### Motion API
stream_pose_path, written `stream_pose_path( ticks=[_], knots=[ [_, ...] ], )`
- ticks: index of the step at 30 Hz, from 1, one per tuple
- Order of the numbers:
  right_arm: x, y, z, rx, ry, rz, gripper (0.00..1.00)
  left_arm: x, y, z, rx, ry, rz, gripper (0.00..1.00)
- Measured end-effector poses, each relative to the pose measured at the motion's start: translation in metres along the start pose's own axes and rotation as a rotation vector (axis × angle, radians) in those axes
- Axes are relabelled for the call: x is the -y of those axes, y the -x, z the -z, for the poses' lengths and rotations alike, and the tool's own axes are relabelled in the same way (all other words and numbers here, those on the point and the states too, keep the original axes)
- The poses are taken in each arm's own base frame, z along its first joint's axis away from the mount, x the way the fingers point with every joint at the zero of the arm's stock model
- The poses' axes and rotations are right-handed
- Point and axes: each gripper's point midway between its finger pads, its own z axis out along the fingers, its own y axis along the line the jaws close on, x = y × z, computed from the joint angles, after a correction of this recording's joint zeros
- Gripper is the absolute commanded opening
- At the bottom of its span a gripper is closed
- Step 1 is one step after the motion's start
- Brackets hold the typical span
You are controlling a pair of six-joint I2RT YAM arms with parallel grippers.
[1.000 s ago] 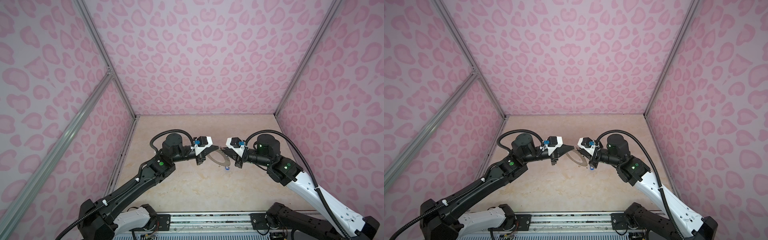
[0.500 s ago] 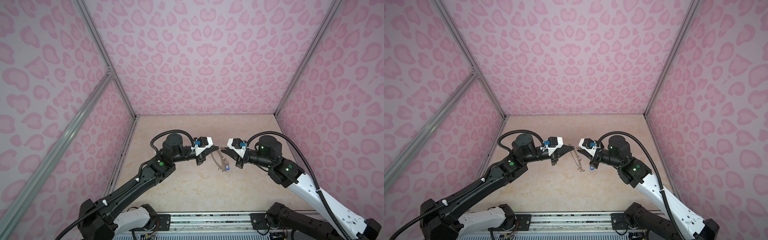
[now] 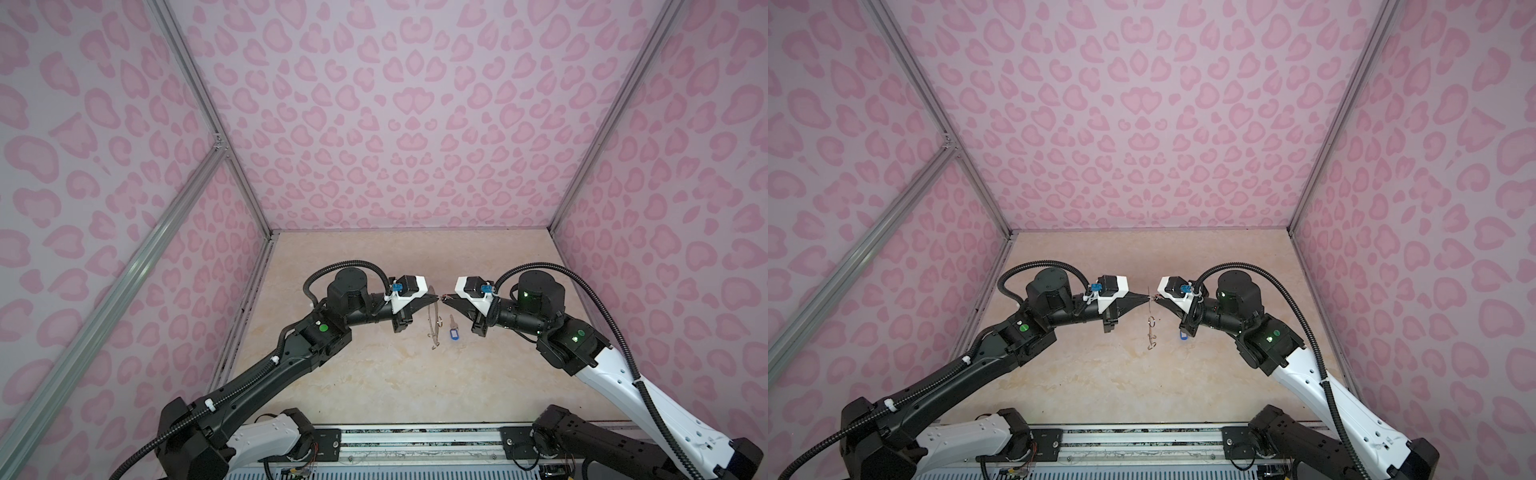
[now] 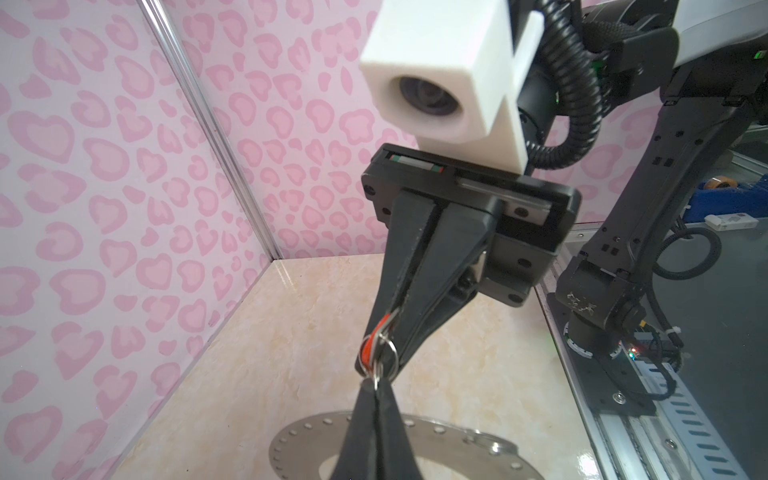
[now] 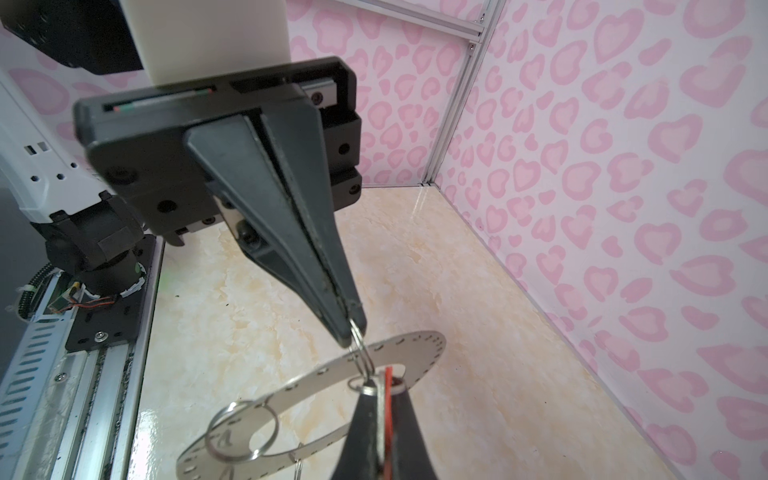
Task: Put the keys on the keyring
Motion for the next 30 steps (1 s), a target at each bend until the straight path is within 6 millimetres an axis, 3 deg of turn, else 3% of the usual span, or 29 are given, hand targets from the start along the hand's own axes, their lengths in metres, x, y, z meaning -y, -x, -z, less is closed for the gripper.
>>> stream_pose_path(
  ticks=[17,30],
  knots=[
    [-0.004,-0.021,0.003,-0.298,0.047,0.144,0.00,-0.005,-0.006,0.001,0.060,0.012,0.075,0.03],
    [0.003,-0.017,-0.001,-0.375,0.066,0.141,0.00,-0.003,-0.009,0.002,0.117,-0.012,0.091,0.03]
  ],
)
